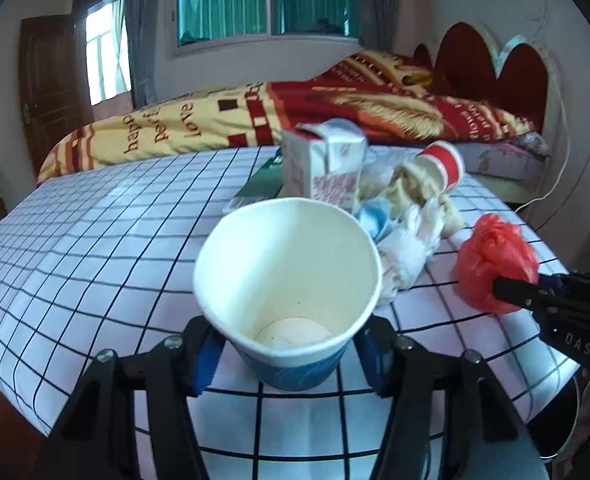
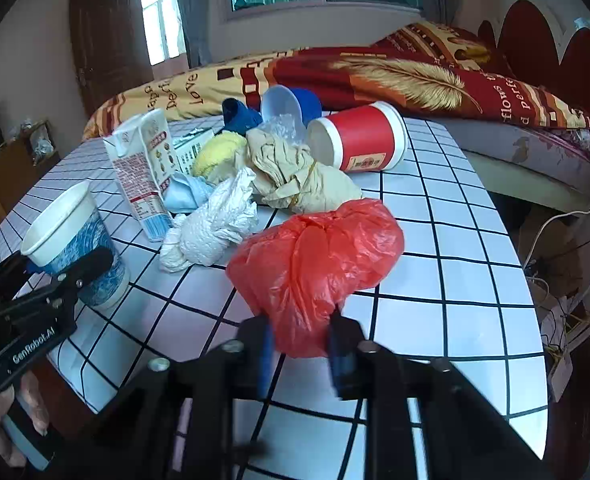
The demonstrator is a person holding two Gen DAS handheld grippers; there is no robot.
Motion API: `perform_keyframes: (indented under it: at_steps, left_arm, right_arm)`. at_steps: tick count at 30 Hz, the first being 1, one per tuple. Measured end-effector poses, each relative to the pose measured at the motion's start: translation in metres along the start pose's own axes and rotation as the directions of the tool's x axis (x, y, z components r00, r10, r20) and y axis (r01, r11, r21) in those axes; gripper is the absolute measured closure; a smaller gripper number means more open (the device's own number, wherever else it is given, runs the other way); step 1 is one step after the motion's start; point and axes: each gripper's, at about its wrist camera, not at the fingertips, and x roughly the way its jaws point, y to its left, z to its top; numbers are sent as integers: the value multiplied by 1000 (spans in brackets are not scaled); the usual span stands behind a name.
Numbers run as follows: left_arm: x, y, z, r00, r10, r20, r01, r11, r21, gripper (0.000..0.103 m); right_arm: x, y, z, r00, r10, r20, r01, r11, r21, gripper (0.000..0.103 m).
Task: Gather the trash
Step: 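Grasp the blue-and-white paper cup with the left tool while the right tool grasps the red plastic bag, then carry the cup and bag with both tools over the black bucket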
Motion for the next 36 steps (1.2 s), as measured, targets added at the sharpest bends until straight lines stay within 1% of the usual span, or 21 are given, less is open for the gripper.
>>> perform_keyframes:
  at_steps: [2, 6, 11, 16, 19, 21, 23, 28, 29, 32, 36]
  left_arm:
    - [-7, -5, 1, 1000, -13, 10, 13, 1000, 5, 44]
    - [-22, -17, 6, 998, -56, 30, 56, 998, 16, 44]
    - [-46, -44, 8, 992, -114, 53, 111, 992, 51, 44]
    - [-70, -80, 3, 979, -193, 58, 185, 976, 115, 44]
    - [-83, -102, -2, 968, -244, 49, 235, 961, 149, 44]
    - [-90, -121, -8, 958, -283, 38, 272, 946, 178, 44]
    - [-95, -138, -14, 947, -320, 20, 310, 929, 201, 44]
    - [-102, -190, -31, 909, -415, -32, 408, 873, 269, 44]
    - [-104, -197, -34, 904, -426, -39, 420, 865, 275, 44]
    - [-103, -226, -49, 878, -470, -87, 473, 828, 300, 44]
    - [-97, -255, -67, 852, -502, -146, 522, 795, 309, 44]
  right_arm:
    - [-8, -2, -1, 1000, -4, 25, 4, 1000, -5, 84]
    - [-37, -7, -8, 997, -20, 74, 21, 1000, -3, 85]
    - [-85, -26, -26, 991, -67, 118, 63, 997, 34, 85]
    - [-140, -58, -53, 980, -134, 150, 121, 988, 94, 85]
    - [-170, -80, -73, 971, -179, 160, 158, 978, 135, 85]
    - [-188, -96, -88, 964, -207, 164, 181, 970, 161, 85]
    - [-198, -111, -102, 961, -232, 150, 203, 961, 185, 85]
    - [-218, -144, -142, 952, -286, 108, 257, 940, 225, 85]
    - [-221, -151, -150, 952, -291, 97, 263, 936, 233, 85]
    - [-227, -171, -174, 952, -300, 65, 276, 928, 249, 85]
    - [-225, -194, -203, 957, -291, 12, 278, 925, 257, 85]
